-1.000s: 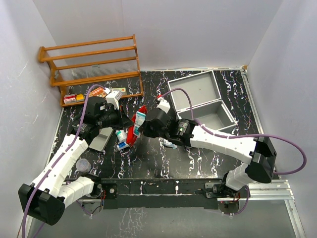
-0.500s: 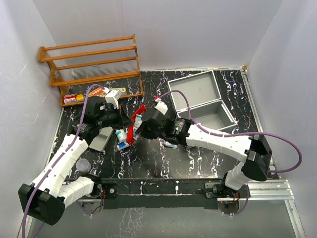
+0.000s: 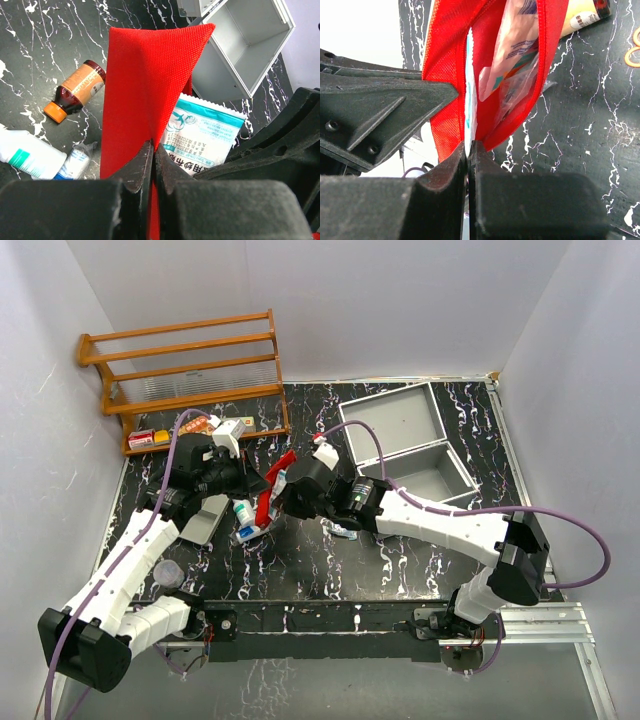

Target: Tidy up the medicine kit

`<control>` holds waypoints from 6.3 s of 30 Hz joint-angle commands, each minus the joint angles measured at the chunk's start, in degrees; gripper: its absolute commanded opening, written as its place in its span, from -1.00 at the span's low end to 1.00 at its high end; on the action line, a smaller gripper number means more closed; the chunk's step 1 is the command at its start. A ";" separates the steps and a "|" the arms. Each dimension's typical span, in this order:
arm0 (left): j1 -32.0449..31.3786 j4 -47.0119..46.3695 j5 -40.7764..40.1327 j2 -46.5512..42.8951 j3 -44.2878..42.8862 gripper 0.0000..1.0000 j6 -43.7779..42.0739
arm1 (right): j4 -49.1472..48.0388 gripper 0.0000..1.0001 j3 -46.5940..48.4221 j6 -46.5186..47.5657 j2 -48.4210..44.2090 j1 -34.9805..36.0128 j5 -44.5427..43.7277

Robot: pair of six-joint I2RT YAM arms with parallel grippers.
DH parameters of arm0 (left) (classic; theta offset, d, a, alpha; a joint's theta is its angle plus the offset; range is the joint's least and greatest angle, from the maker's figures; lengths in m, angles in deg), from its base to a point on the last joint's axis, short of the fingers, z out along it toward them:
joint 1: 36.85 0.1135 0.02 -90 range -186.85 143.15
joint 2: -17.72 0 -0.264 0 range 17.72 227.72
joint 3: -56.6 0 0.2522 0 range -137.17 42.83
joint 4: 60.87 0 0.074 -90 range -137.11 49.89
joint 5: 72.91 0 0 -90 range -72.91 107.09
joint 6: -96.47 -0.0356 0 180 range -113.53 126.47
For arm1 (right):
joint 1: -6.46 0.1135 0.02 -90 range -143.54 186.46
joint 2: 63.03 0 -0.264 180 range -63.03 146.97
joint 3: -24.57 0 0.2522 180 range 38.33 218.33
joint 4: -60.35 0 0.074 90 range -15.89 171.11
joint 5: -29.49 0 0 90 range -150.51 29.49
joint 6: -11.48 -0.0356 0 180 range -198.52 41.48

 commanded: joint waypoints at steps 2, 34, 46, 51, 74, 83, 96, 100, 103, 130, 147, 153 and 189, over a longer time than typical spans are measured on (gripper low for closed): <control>-0.16 -2.37 3.11 -0.40 -1.62 -1.00 0.38 | -2.96 -1.00 4.73 2.27 1.29 0.41 -0.54; -0.13 -2.81 1.94 -2.38 -0.81 -1.00 2.67 | -0.69 -0.94 3.49 -0.87 1.71 0.32 -8.64; -0.12 -3.05 3.10 -2.33 0.08 -1.00 1.94 | -3.97 -0.36 2.99 4.22 0.19 0.32 -6.18; -0.17 -3.29 3.17 -2.30 0.17 -1.00 1.83 | -4.39 -0.40 2.10 4.92 -2.12 0.32 -10.17; -0.17 -2.69 4.57 -3.23 0.25 -1.00 1.24 | -8.63 -1.00 1.99 11.94 2.23 -0.01 -6.54; -0.12 -2.61 5.74 -3.35 0.59 -1.00 1.24 | -9.91 -1.00 1.29 9.10 4.54 -0.88 -13.55; -0.13 -1.80 2.32 -3.57 0.28 -1.00 0.56 | -2.48 -0.99 1.98 2.91 3.68 -1.66 -17.23; -0.12 -1.79 1.04 -3.54 0.12 -1.00 0.21 | -0.09 -0.93 2.05 2.57 2.37 -1.89 -17.00; -0.17 -1.83 0.96 -3.42 0.13 -1.00 0.12 | 1.28 -0.91 2.39 2.39 1.72 -2.25 -16.06; -0.17 4.45 -22.38 -4.64 -3.37 -1.00 3.13 | -1.11 -0.02 -15.94 23.06 -15.16 -7.36 -11.85; -0.12 -0.04 -28.48 -5.22 -3.99 -1.00 4.78 | 1.02 -0.30 -14.09 30.59 6.72 -9.98 -6.03; -0.12 -1.13 -27.59 -3.57 -3.75 -1.00 3.81 | 1.93 -0.31 -12.29 31.16 10.67 -10.42 -4.65; -0.17 -1.71 -30.52 -1.15 -4.14 -1.00 4.31 | 3.84 -0.78 -8.61 32.17 17.40 -11.25 -3.86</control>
